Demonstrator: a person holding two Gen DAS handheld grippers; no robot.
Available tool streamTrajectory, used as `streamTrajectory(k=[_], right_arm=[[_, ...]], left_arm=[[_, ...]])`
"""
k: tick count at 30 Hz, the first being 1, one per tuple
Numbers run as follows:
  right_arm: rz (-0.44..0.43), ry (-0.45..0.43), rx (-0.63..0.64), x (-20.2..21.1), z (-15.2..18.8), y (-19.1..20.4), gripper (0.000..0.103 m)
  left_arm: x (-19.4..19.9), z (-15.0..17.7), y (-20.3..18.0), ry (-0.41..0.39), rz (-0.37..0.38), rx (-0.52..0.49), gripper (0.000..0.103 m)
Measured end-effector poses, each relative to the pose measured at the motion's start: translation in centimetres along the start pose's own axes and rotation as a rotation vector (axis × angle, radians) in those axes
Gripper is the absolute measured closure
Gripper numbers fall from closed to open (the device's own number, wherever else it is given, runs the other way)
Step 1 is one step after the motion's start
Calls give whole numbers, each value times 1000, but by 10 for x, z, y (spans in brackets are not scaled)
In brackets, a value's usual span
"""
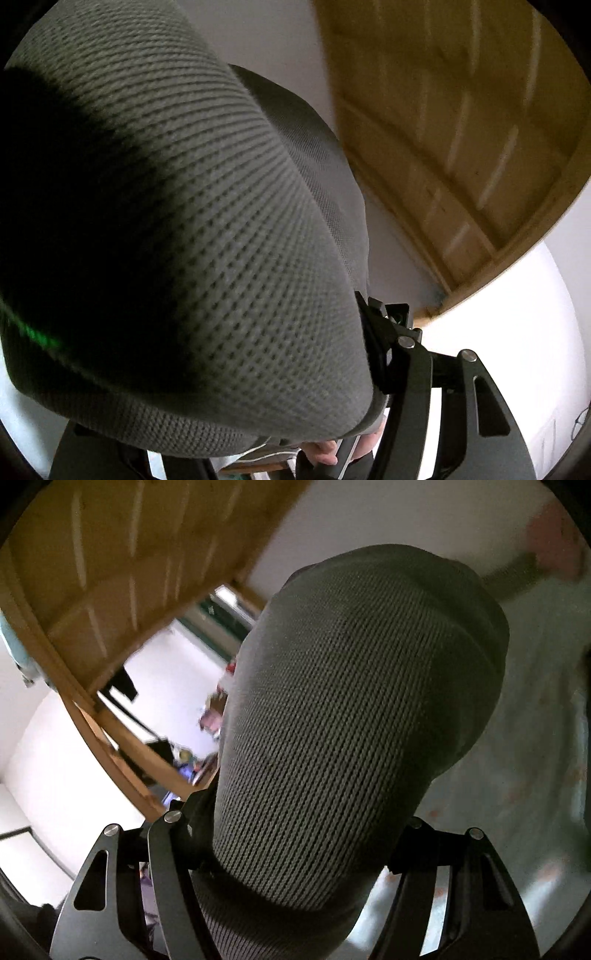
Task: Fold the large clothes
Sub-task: 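Carry the folded sweater with both grippers and lower it onto the hoodie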
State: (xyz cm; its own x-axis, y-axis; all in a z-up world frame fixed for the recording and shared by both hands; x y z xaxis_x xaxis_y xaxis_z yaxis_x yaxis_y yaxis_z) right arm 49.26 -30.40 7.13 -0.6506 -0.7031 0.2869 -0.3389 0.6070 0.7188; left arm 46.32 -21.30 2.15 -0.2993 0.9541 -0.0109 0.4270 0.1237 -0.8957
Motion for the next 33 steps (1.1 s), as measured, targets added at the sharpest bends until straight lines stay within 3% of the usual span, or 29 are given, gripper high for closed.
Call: streamTrajectory(k=[1, 2, 5, 8, 10, 12, 14, 15, 16, 18, 20, 23, 25, 27, 29, 30, 31, 33], right_arm=[[6, -25, 9, 28, -23, -4, 37], [7, -43, 10, 57, -43, -13, 37], [-11, -46, -5, 122, -83, -45, 37], [1, 0, -28, 190, -111, -102, 36], [19, 26, -90, 217, -116, -147, 34], [43, 73, -198, 233, -109, -206, 32], [130, 115, -350, 242, -83, -287, 23], [170, 106, -400, 246, -72, -315, 16], [150, 72, -413, 250, -65, -329, 15], [117, -3, -398, 254, -65, -332, 12], [150, -47, -354, 257, -69, -328, 6], [277, -91, -331, 277, -78, -322, 3], [461, -158, -267, 315, -89, -316, 3], [658, -263, -187, 358, -99, -299, 3], [753, -308, -92, 370, -107, -266, 3], [779, -316, -50, 367, -109, -250, 3], [814, -322, 22, 361, -111, -231, 3], [903, -316, 163, 342, -118, -204, 4]], left_arm=[[-30, 2, -18, 13, 22, -30, 42], [-44, -29, -22, 20, 34, -47, 42], [-132, -7, -60, 66, 57, -103, 42], [-206, 19, -71, 116, 49, -90, 42], [-251, 41, -63, 136, 24, -60, 42], [-301, 75, -35, 162, -76, -41, 42], [-337, 111, 3, 228, -202, -6, 42], [-348, 124, 20, 252, -237, 25, 42], [-356, 130, 31, 257, -237, 48, 39], [-364, 132, 29, 249, -236, -1, 32], [-365, 133, 20, 272, -281, -43, 28], [-346, 142, 5, 356, -290, 21, 27], [-329, 151, -8, 384, -285, 4, 21], [-293, 153, -36, 372, -268, -117, 12], [-277, 132, -66, 303, -283, -290, 12], [-275, 115, -80, 248, -300, -362, 6], [-279, 88, -99, 168, -340, -465, 6], [-307, 54, -119, 135, -444, -644, 6]])
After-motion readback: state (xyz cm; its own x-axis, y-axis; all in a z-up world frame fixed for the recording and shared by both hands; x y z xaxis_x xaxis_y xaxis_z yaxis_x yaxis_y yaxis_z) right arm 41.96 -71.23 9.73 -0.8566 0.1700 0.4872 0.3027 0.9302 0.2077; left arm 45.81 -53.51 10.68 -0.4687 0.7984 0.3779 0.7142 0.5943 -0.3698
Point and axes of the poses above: each gripper's, at about its wrist camera, not at the fingertips, and x roughly against the way its jaws point, y to its left, z to its underside, the point moved 9 cm from there along -x, roughly the way its jaws point, and after that the axes turned 3 degrees about y, right-handed, at the moved point
